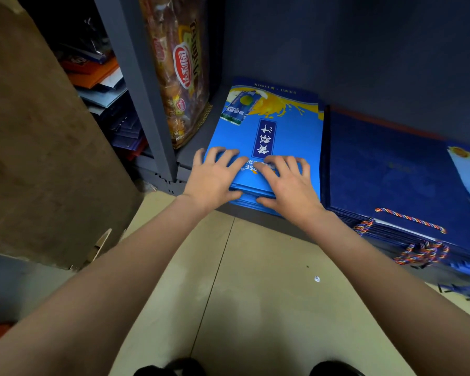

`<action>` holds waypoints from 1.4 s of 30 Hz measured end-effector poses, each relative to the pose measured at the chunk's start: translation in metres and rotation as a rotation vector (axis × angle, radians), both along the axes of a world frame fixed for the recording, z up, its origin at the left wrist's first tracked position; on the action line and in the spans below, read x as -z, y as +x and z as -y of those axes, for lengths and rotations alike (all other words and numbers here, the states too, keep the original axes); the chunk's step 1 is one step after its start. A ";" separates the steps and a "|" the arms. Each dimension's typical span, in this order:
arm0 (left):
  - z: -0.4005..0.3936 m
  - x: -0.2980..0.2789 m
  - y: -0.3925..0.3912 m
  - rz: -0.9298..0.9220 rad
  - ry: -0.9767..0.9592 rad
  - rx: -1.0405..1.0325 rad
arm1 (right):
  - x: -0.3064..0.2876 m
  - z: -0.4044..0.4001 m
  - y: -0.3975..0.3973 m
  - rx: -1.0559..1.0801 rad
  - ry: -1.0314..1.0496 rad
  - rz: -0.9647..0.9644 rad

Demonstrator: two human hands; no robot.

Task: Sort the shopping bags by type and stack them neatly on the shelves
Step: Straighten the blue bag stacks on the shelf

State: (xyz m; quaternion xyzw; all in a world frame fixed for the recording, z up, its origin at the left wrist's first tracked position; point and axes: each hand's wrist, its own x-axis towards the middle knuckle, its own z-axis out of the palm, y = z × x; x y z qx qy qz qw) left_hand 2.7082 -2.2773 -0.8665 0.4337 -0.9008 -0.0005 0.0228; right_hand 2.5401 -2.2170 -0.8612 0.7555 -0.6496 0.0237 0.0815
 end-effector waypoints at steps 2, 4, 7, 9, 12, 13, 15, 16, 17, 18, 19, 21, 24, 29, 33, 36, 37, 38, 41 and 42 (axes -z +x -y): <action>-0.003 0.003 -0.004 0.023 -0.023 -0.020 | -0.004 -0.002 -0.006 0.017 0.102 0.060; -0.003 0.004 -0.006 0.047 -0.025 -0.023 | -0.006 -0.004 -0.012 0.048 0.138 0.086; -0.003 0.003 -0.001 0.036 -0.025 0.005 | -0.005 -0.015 -0.026 0.156 0.151 0.113; -0.006 0.002 0.005 0.008 0.030 -0.009 | -0.002 -0.023 -0.031 0.238 0.177 0.135; -0.005 -0.006 0.008 -0.048 0.280 -0.204 | -0.002 -0.030 -0.032 0.327 0.210 0.163; -0.002 -0.010 0.007 -0.059 0.386 -0.270 | -0.003 -0.031 -0.031 0.339 0.215 0.153; 0.004 -0.017 0.004 -0.003 0.518 -0.329 | -0.007 -0.033 -0.030 0.348 0.225 0.108; 0.006 -0.019 0.001 0.055 0.525 -0.323 | -0.010 -0.033 -0.030 0.358 0.240 0.090; 0.008 -0.020 -0.002 0.106 0.503 -0.310 | -0.014 -0.033 -0.030 0.370 0.264 0.072; 0.009 -0.019 -0.004 0.141 0.471 -0.302 | -0.017 -0.032 -0.030 0.382 0.296 0.047; 0.009 -0.018 -0.006 0.167 0.436 -0.303 | -0.019 -0.031 -0.029 0.389 0.335 0.014; 0.013 -0.016 -0.004 0.206 0.370 -0.299 | -0.017 -0.026 -0.025 0.385 0.417 -0.069; 0.023 -0.017 0.004 0.229 0.350 -0.246 | -0.003 -0.022 -0.020 0.364 0.467 -0.197; 0.012 -0.006 0.009 0.169 0.432 -0.251 | 0.003 -0.021 -0.028 0.339 0.402 -0.244; 0.009 0.003 0.010 0.095 0.390 -0.260 | 0.006 -0.025 -0.031 0.330 0.386 -0.156; 0.020 -0.001 0.017 0.064 0.374 -0.216 | 0.002 -0.027 -0.030 0.345 0.346 -0.088; 0.026 -0.005 0.021 0.059 0.360 -0.212 | 0.001 -0.027 -0.026 0.348 0.323 -0.062; 0.031 -0.009 0.026 0.056 0.359 -0.217 | 0.000 -0.026 -0.020 0.345 0.304 -0.050; 0.036 -0.012 0.029 0.069 0.432 -0.214 | 0.002 -0.024 -0.009 0.364 0.318 -0.027; 0.036 -0.011 0.026 0.078 0.440 -0.200 | 0.001 -0.022 -0.008 0.380 0.330 -0.005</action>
